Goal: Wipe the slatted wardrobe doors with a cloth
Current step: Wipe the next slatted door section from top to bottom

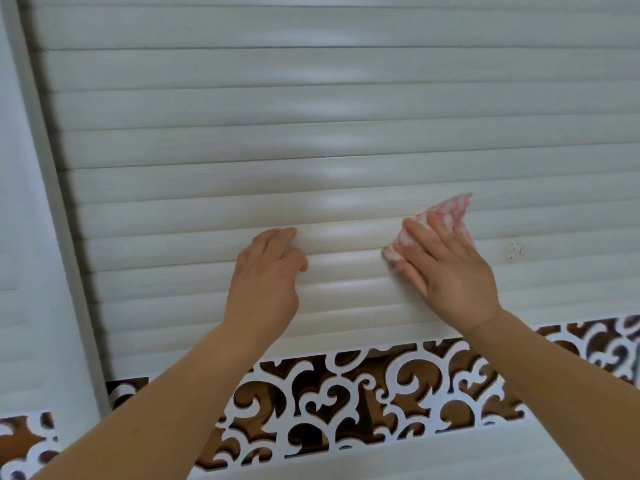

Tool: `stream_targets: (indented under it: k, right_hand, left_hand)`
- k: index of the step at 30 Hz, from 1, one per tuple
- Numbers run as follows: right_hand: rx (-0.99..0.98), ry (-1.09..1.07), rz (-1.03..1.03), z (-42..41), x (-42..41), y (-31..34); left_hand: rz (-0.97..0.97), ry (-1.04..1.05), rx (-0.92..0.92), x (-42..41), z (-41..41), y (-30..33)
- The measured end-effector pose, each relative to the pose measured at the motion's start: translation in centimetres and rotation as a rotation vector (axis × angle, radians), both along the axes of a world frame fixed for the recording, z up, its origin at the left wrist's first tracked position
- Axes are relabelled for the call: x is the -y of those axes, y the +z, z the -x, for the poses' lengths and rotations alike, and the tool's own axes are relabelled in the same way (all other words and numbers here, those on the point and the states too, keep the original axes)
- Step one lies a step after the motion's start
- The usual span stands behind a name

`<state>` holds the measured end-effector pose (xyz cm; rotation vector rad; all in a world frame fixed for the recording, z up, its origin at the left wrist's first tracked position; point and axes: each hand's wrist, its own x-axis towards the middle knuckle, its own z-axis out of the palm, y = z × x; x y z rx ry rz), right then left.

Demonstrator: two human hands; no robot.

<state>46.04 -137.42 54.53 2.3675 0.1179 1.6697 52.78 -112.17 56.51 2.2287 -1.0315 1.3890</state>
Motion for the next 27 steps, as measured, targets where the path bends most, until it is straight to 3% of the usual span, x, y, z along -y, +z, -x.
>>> stream_targets:
  k: [7, 10, 13, 15, 23, 27]
  right_hand:
    - [0.004, 0.157, -0.326, 0.4, -2.5, 1.2]
    - [0.013, 0.218, -0.185, 0.1, -2.7, 1.6]
    - [-0.008, 0.095, -0.019, 0.0, -0.9, 1.8]
    - [0.05, 0.063, -0.089, 0.8, 0.3, 2.1]
    - [0.103, -0.129, -0.028, 2.8, 8.2, 1.7]
    - [0.079, -0.193, -0.176, 4.7, 12.6, 1.4]
  left_hand:
    - [-0.032, -0.034, 0.03, 3.2, 1.3, 1.3]
    - [-0.031, -0.073, 0.021, 5.8, 1.9, 1.9]
    - [-0.04, -0.108, 0.029, 8.5, 2.4, 2.2]
    - [-0.059, -0.132, 0.059, 10.5, 2.5, 2.2]
    - [-0.039, -0.081, 0.139, 16.1, 2.8, 1.8]
    - [0.003, -0.094, 0.123, 16.3, 2.8, 1.5]
